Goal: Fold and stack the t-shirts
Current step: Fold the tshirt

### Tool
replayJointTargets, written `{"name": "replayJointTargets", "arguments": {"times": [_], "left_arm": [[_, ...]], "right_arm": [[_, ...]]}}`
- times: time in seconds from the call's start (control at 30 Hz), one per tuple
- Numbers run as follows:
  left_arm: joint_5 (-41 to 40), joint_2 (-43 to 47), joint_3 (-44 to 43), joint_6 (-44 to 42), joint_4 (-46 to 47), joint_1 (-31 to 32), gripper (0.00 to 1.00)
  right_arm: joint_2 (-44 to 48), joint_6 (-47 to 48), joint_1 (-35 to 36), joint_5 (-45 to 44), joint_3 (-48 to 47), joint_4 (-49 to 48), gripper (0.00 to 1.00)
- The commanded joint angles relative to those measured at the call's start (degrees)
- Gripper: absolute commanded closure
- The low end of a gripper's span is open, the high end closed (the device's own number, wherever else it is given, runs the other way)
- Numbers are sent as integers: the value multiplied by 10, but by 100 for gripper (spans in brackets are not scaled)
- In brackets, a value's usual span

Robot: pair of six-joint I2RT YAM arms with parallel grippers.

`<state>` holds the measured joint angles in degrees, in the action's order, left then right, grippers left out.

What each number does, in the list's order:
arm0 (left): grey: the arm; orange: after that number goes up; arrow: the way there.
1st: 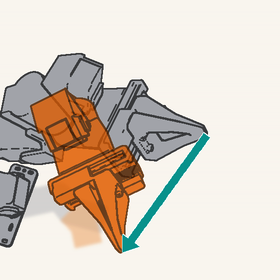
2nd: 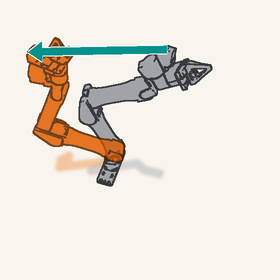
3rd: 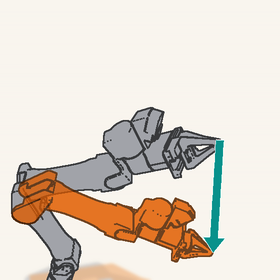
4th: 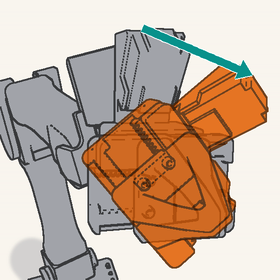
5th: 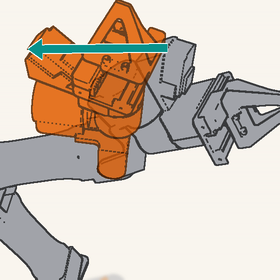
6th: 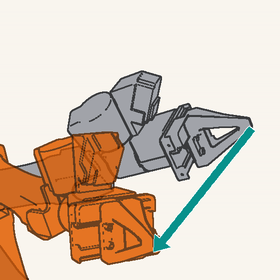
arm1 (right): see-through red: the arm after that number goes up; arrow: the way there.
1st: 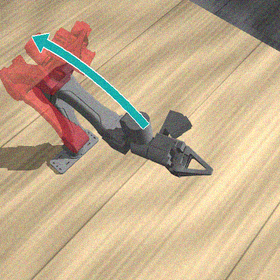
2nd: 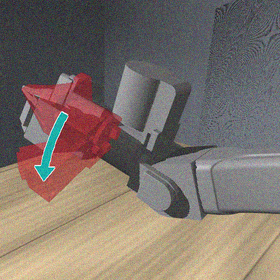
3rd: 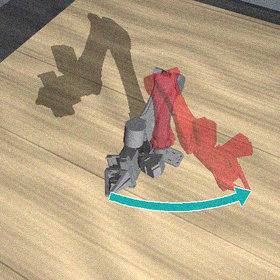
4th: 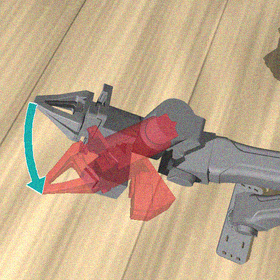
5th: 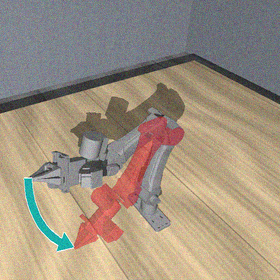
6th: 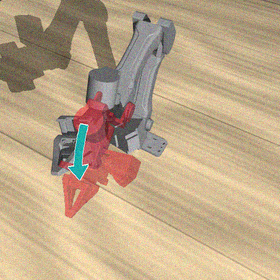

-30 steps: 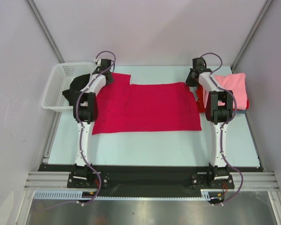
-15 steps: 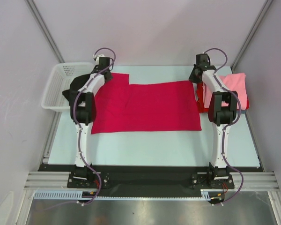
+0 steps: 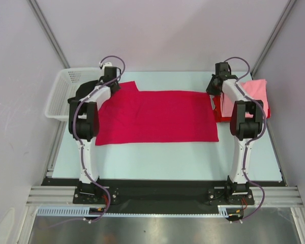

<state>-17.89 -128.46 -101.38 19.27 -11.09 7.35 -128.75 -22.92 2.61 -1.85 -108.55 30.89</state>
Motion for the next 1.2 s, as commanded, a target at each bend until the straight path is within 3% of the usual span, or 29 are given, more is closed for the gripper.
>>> {"name": "replayJointTargets", "arguments": {"times": [0.0, 0.73, 1.17], "left_arm": [[-5, 66, 34, -26, 78, 7, 100], [-115, 263, 329, -84, 253, 48, 100], [-141, 336, 428, -71, 265, 67, 100]], "right_arm": [[65, -7, -2, 11, 25, -34, 100], [223, -22, -4, -11, 212, -79, 100], [277, -35, -9, -25, 317, -109, 100]]}}
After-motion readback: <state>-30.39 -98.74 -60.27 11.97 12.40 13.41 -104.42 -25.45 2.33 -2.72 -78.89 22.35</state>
